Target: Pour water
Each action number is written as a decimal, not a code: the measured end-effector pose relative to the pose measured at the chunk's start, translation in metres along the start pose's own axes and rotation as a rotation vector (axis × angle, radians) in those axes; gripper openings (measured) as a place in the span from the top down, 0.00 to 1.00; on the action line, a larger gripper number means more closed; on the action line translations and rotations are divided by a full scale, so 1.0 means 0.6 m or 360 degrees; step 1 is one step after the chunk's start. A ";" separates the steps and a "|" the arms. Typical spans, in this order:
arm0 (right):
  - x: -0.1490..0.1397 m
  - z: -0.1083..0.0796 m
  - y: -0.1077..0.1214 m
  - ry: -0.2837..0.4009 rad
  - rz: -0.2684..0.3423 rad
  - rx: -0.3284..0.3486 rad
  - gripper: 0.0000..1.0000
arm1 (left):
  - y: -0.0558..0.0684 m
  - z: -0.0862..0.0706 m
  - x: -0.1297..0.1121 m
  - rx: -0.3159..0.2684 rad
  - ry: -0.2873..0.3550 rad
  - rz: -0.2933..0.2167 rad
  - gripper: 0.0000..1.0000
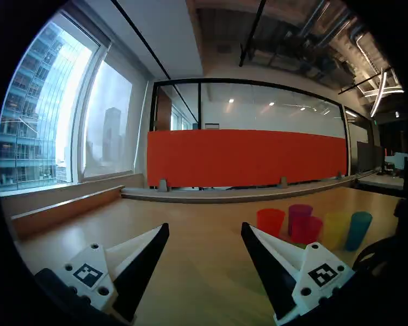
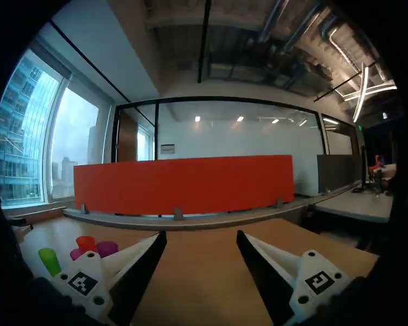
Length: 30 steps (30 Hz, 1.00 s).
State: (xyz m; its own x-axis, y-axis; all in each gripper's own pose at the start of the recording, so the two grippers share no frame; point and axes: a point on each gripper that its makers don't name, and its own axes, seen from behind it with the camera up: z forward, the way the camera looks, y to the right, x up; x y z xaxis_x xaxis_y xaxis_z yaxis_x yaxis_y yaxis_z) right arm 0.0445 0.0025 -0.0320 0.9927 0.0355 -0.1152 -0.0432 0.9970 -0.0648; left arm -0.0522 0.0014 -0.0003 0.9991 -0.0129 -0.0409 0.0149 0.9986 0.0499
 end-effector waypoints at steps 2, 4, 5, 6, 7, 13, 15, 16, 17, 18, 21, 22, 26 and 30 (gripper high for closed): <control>-0.001 -0.001 0.000 -0.0003 0.0001 0.0002 0.00 | 0.001 0.001 -0.003 -0.0004 -0.0008 0.0001 0.01; 0.000 -0.001 -0.001 -0.0003 0.0003 0.0003 0.00 | 0.001 0.001 -0.003 -0.0004 -0.0012 0.0001 0.01; 0.000 -0.001 -0.001 -0.0003 0.0004 0.0004 0.00 | 0.001 0.000 -0.003 -0.0004 -0.0014 0.0001 0.01; 0.000 -0.001 -0.001 -0.0002 0.0005 0.0005 0.00 | 0.001 0.000 -0.003 -0.0003 -0.0015 0.0001 0.01; 0.001 0.000 -0.001 -0.0001 0.0004 0.0006 0.00 | 0.001 0.000 -0.004 -0.0003 -0.0015 0.0002 0.01; 0.003 -0.002 -0.005 0.0005 -0.0001 0.0017 0.00 | 0.002 0.002 -0.005 -0.0004 -0.0021 0.0004 0.01; 0.002 -0.003 -0.007 0.0005 -0.0004 0.0023 0.00 | 0.002 0.002 -0.005 -0.0004 -0.0021 0.0004 0.01; 0.001 -0.004 -0.008 0.0006 -0.0007 0.0027 0.00 | 0.002 0.002 -0.005 -0.0004 -0.0021 0.0004 0.01; 0.001 -0.005 -0.009 0.0006 -0.0009 0.0031 0.00 | 0.001 0.002 -0.004 -0.0004 -0.0021 0.0005 0.01; -0.001 -0.005 -0.009 0.0006 -0.0013 0.0033 0.00 | 0.001 0.002 -0.004 -0.0004 -0.0021 0.0005 0.01; -0.004 -0.005 -0.007 0.0008 -0.0027 0.0035 0.00 | 0.001 0.002 -0.004 -0.0004 -0.0021 0.0004 0.01; -0.004 -0.004 -0.006 0.0013 -0.0029 0.0035 0.00 | 0.002 0.002 -0.004 -0.0004 -0.0021 0.0005 0.01; -0.002 -0.001 -0.006 0.0031 -0.0029 0.0045 0.00 | 0.002 0.002 -0.005 -0.0004 -0.0021 0.0005 0.01; -0.009 0.005 -0.005 0.0032 -0.0021 0.0046 0.00 | 0.002 0.002 -0.004 -0.0004 -0.0021 0.0005 0.01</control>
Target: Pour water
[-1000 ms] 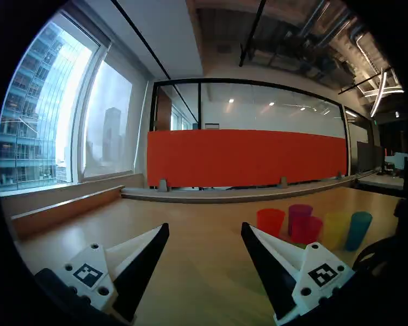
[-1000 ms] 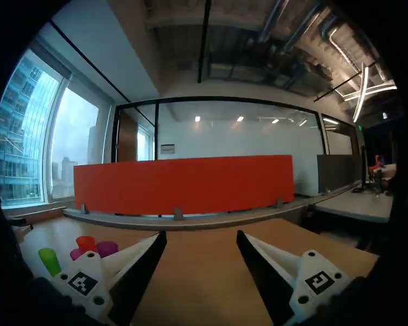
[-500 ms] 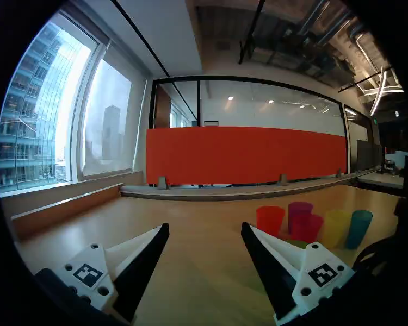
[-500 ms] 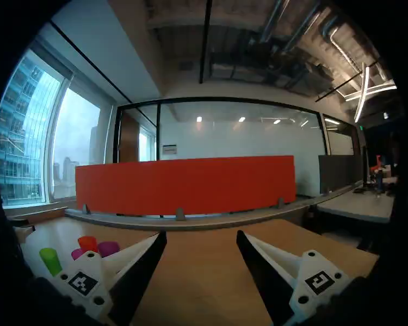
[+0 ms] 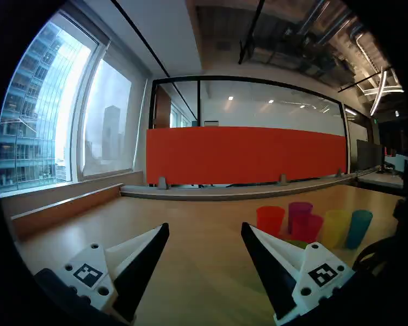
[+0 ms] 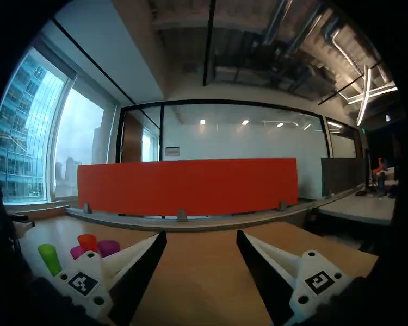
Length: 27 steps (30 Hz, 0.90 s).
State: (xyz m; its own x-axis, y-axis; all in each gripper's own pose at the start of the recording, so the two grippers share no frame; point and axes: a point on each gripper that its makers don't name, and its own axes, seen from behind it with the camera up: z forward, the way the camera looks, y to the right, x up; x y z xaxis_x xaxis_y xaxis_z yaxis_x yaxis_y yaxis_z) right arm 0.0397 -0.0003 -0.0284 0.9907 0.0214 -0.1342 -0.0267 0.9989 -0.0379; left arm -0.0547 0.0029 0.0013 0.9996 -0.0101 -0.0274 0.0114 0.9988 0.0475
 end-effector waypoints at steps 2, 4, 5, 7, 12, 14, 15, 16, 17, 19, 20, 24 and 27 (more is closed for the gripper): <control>-0.008 0.004 0.003 -0.0011 0.0001 -0.0009 0.00 | 0.000 0.000 0.000 0.0000 0.0000 0.0000 0.01; -0.016 0.008 0.006 -0.0017 -0.0001 -0.0018 0.00 | -0.001 0.000 0.000 0.0000 0.0000 0.0000 0.01; -0.020 0.010 0.007 -0.0019 -0.0003 -0.0022 0.00 | -0.001 0.000 0.000 0.0000 0.0000 0.0000 0.01; -0.028 0.012 0.005 -0.0019 -0.0009 -0.0017 0.00 | -0.001 0.000 0.000 0.0000 0.0000 0.0000 0.01; -0.047 0.012 0.000 -0.0021 -0.0008 0.0007 0.00 | -0.002 0.000 0.001 0.0000 0.0000 0.0000 0.01; -0.053 0.012 0.002 -0.0025 -0.0001 0.0008 0.00 | -0.002 0.000 0.001 0.0000 0.0000 0.0000 0.01; -0.056 0.012 0.003 -0.0027 0.0000 0.0007 0.00 | -0.002 0.000 0.001 0.0000 0.0000 0.0000 0.01; -0.059 0.011 0.005 -0.0030 -0.0002 0.0004 0.00 | -0.002 0.000 0.001 0.0000 0.0000 0.0000 0.01; -0.061 0.011 0.007 -0.0033 -0.0003 0.0002 0.00 | -0.001 0.000 0.001 0.0000 0.0000 0.0000 0.01; -0.066 0.010 0.011 -0.0040 -0.0008 -0.0004 0.00 | -0.001 0.000 0.001 0.0000 0.0000 0.0000 0.01; -0.069 0.010 0.013 -0.0043 -0.0010 -0.0007 0.00 | -0.001 0.000 0.001 0.0000 0.0000 0.0000 0.01; -0.080 0.010 0.016 -0.0060 -0.0013 -0.0008 0.00 | -0.002 0.000 0.001 0.0000 0.0000 0.0000 0.01; -0.090 0.013 0.014 -0.0076 -0.0013 -0.0002 0.00 | -0.001 0.000 0.001 0.0000 0.0000 0.0000 0.01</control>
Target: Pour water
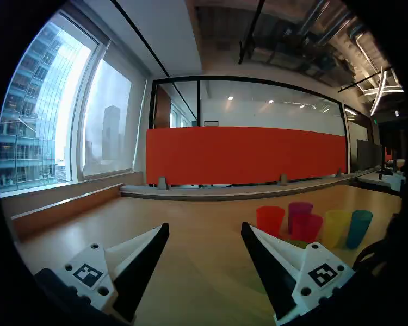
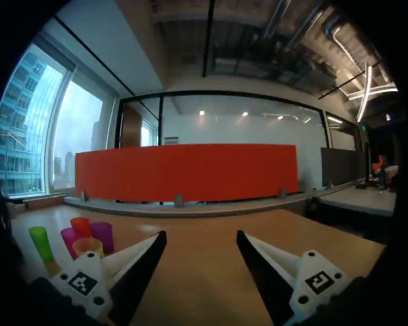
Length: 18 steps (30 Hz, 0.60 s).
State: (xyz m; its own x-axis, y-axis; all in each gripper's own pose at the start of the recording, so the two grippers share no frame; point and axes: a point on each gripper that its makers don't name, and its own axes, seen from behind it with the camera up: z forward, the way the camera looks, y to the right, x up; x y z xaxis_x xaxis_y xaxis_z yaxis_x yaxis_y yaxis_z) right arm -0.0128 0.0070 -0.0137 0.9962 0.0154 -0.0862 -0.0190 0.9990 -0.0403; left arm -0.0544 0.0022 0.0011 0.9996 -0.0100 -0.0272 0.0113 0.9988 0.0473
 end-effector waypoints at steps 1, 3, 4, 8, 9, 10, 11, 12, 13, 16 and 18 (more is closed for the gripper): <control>-0.003 0.001 -0.001 -0.0006 -0.0001 0.0003 0.00 | 0.000 0.000 0.000 0.0000 0.0000 0.0000 0.01; -0.008 0.004 -0.004 -0.0015 -0.0003 0.0008 0.00 | 0.000 0.000 0.000 0.0000 0.0000 0.0000 0.01; -0.010 0.005 -0.005 -0.0019 -0.0005 0.0011 0.00 | 0.000 0.000 0.000 0.0000 0.0000 0.0000 0.01; -0.016 0.008 -0.008 -0.0029 -0.0011 0.0018 0.00 | 0.000 -0.001 0.000 0.0000 0.0000 0.0000 0.01; -0.017 0.009 -0.009 -0.0031 -0.0012 0.0019 0.00 | 0.001 -0.001 0.000 0.0000 0.0000 0.0000 0.01; -0.019 0.009 -0.009 -0.0035 -0.0015 0.0019 0.00 | 0.001 -0.001 0.001 0.0000 0.0000 0.0000 0.01; -0.020 0.009 -0.009 -0.0039 -0.0017 0.0019 0.00 | 0.001 -0.001 0.001 0.0000 0.0000 0.0000 0.01; -0.021 0.009 -0.009 -0.0043 -0.0019 0.0019 0.00 | 0.001 -0.001 0.001 0.0000 0.0000 0.0000 0.01; -0.023 0.009 -0.010 -0.0048 -0.0023 0.0018 0.00 | 0.001 0.000 0.000 0.0000 0.0000 0.0000 0.01; -0.028 0.010 -0.010 -0.0061 -0.0036 0.0014 0.00 | 0.001 0.000 0.000 0.0000 0.0000 0.0000 0.01; -0.031 0.010 -0.011 -0.0066 -0.0044 0.0012 0.00 | 0.001 0.000 0.000 0.0000 0.0000 0.0000 0.01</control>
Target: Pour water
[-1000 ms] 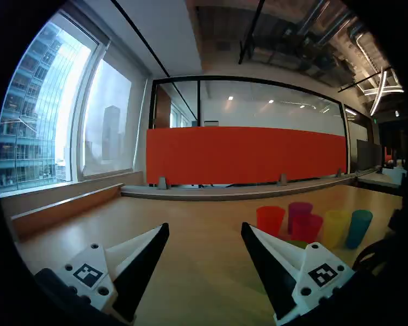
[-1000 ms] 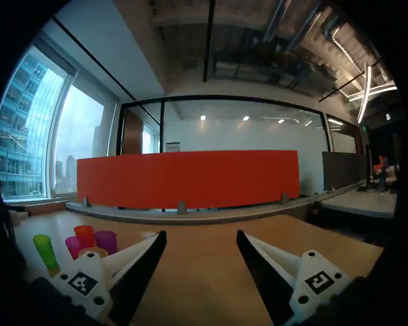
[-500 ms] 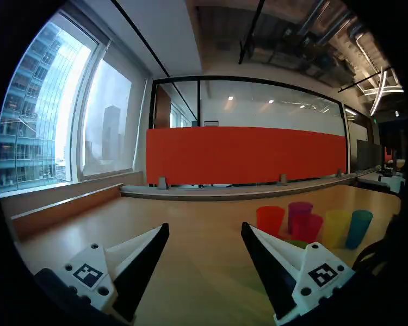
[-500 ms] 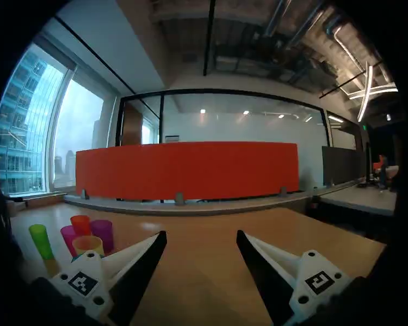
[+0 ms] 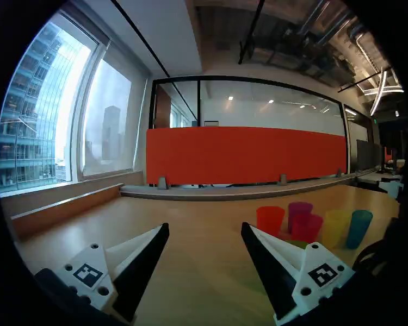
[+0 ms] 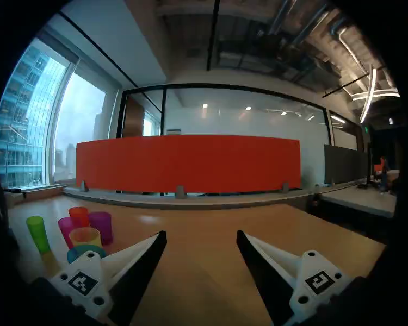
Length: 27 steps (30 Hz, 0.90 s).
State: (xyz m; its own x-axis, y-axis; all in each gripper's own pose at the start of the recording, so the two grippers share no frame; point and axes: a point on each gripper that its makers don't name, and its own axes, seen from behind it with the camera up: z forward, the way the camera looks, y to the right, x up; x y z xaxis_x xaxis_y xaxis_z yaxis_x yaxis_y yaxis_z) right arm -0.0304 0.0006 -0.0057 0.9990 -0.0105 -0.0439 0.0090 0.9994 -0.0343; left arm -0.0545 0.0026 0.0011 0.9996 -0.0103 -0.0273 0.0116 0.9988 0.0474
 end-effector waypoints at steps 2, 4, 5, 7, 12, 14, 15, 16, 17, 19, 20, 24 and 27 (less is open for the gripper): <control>0.000 0.000 -0.001 -0.0002 0.0001 0.0004 0.00 | 0.000 0.000 0.000 0.0000 0.0000 0.0000 0.01; 0.000 -0.001 -0.002 -0.0002 0.0001 0.0005 0.00 | 0.000 0.000 0.000 0.0000 0.0000 0.0000 0.01; 0.000 -0.001 -0.002 -0.0002 0.0001 0.0005 0.00 | 0.000 0.000 0.000 0.0000 0.0000 0.0000 0.01; 0.000 -0.002 -0.003 -0.0002 0.0001 0.0008 0.00 | 0.000 0.000 0.000 0.0000 0.0000 0.0000 0.01; 0.001 -0.002 -0.006 -0.0002 0.0001 0.0017 0.00 | 0.000 0.000 0.000 0.0000 0.0000 0.0000 0.01; 0.001 -0.002 -0.007 -0.0002 0.0002 0.0019 0.00 | 0.000 0.000 0.000 0.0000 0.0000 0.0000 0.01; 0.001 -0.001 -0.007 -0.0003 0.0002 0.0019 0.00 | 0.000 0.000 0.000 0.0000 0.0000 0.0000 0.01; 0.000 -0.001 -0.008 -0.0003 0.0002 0.0019 0.00 | 0.000 0.000 -0.001 0.0000 0.0000 0.0000 0.01; 0.000 -0.001 -0.008 -0.0003 0.0002 0.0019 0.00 | 0.000 0.000 -0.001 0.0000 0.0000 0.0000 0.01; 0.000 0.000 -0.008 -0.0004 0.0003 0.0019 0.00 | 0.000 0.000 -0.001 0.0000 0.0000 0.0000 0.01; 0.000 0.000 -0.008 -0.0004 0.0003 0.0019 0.00 | 0.000 0.000 -0.001 0.0000 0.0000 0.0000 0.01; 0.000 0.000 -0.008 -0.0004 0.0004 0.0019 0.00 | 0.000 -0.001 0.000 0.0000 0.0000 0.0000 0.01; 0.000 -0.001 -0.008 -0.0005 0.0004 0.0019 0.00 | 0.000 0.000 0.000 0.0000 0.0000 0.0000 0.01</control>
State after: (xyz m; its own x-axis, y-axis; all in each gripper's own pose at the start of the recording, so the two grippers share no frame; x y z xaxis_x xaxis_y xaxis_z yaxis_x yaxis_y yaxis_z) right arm -0.0304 -0.0041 -0.0061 0.9991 -0.0082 -0.0411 0.0073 0.9997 -0.0224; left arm -0.0547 0.0026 0.0010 0.9996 -0.0103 -0.0274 0.0116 0.9988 0.0475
